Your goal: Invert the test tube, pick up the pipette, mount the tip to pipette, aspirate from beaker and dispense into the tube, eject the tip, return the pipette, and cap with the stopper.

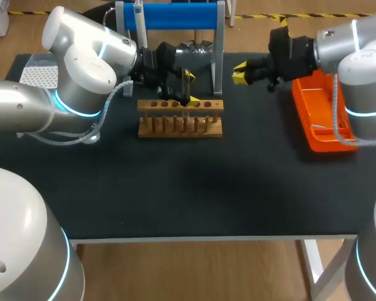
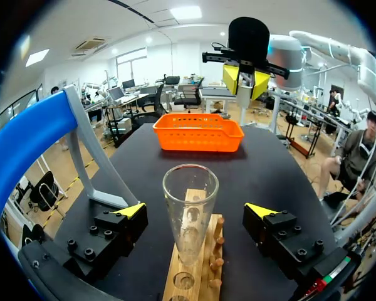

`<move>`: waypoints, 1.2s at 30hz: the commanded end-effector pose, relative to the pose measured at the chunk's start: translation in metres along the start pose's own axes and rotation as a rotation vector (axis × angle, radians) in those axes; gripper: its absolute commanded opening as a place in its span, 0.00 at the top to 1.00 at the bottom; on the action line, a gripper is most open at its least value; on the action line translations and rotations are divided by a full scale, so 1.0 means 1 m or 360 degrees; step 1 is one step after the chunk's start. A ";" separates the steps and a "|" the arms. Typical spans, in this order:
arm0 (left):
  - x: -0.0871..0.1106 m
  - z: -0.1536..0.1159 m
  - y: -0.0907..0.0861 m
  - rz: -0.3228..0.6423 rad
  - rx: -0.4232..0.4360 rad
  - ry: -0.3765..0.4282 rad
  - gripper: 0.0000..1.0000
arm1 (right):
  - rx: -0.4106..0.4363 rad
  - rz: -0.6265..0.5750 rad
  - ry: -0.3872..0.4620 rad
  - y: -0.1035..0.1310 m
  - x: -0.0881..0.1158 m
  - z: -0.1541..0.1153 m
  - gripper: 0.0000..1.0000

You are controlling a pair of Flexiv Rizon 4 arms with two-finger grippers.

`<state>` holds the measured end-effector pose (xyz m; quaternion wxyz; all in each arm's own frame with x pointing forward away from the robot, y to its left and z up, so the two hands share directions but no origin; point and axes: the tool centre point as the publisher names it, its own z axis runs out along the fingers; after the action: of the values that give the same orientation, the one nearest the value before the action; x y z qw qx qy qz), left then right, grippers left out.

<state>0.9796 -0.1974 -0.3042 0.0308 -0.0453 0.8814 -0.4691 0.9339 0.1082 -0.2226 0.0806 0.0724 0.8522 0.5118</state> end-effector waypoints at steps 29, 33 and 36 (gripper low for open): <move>-0.001 0.000 0.000 -0.0001 -0.0004 0.0003 0.00 | 0.0100 -0.0073 0.0172 0.043 -0.030 0.055 1.00; -0.001 0.000 0.000 -0.0001 -0.0004 0.0003 0.00 | 0.0096 -0.0070 0.0181 0.047 -0.032 0.063 1.00; -0.001 0.000 0.000 -0.0001 -0.0004 0.0003 0.00 | 0.0088 -0.0076 0.0185 0.051 -0.033 0.070 1.00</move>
<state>0.9796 -0.1975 -0.3042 0.0308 -0.0454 0.8814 -0.4691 0.9769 0.1784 -0.2070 0.0447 0.0262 0.8695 0.4911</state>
